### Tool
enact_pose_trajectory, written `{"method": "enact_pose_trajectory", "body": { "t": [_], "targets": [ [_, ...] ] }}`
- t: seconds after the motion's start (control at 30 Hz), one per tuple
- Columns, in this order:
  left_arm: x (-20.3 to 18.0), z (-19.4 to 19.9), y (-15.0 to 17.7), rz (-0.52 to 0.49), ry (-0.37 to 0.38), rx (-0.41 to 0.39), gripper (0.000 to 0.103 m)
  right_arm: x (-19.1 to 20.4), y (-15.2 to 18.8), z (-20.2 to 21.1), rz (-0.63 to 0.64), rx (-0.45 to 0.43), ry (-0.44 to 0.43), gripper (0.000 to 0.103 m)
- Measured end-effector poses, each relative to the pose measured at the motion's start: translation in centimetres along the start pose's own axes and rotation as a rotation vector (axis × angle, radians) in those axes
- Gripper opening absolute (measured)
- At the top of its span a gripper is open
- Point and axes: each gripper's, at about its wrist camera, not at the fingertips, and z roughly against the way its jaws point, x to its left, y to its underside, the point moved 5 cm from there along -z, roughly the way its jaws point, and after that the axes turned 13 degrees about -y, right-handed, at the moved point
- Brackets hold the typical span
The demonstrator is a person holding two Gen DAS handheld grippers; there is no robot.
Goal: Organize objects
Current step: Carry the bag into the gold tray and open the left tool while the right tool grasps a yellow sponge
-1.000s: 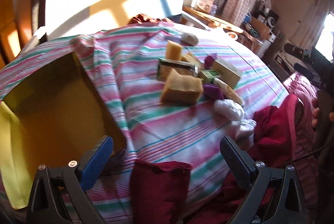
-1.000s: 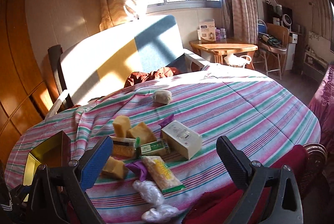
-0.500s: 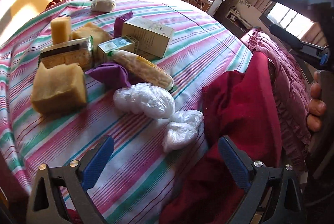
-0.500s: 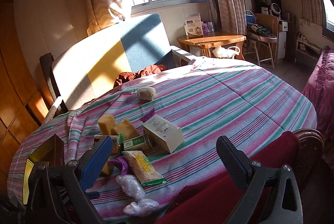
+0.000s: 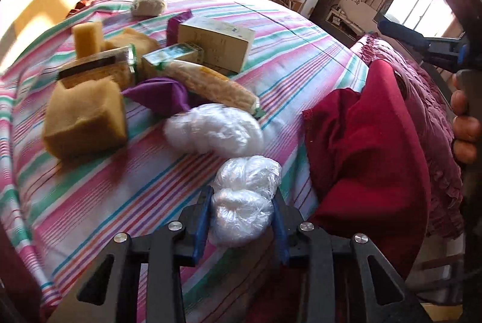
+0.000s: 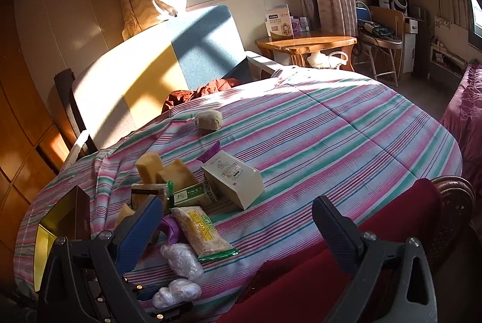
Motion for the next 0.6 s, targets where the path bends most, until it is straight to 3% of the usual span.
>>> {"method": "enact_pose_trajectory", "body": {
  "t": [0.1, 0.4, 0.6],
  "targets": [
    [2.8, 1.9, 1.3, 0.030, -0.066, -0.038, 0.037, 1.1, 0.5, -1.5, 0.009, 0.058, -0.027, 0.101],
    [9.4, 8.0, 4.3, 0.205, -0.168, -0.136, 0.037, 4.7, 3.3, -6.6, 0.029, 0.282, -0.120, 0.090],
    [12.5, 11.8, 5.7, 0.304, -0.217, -0.210, 0.037, 10.0, 4.7, -9.9, 0.188, 0.398, -0.204, 0.086]
  ]
}}
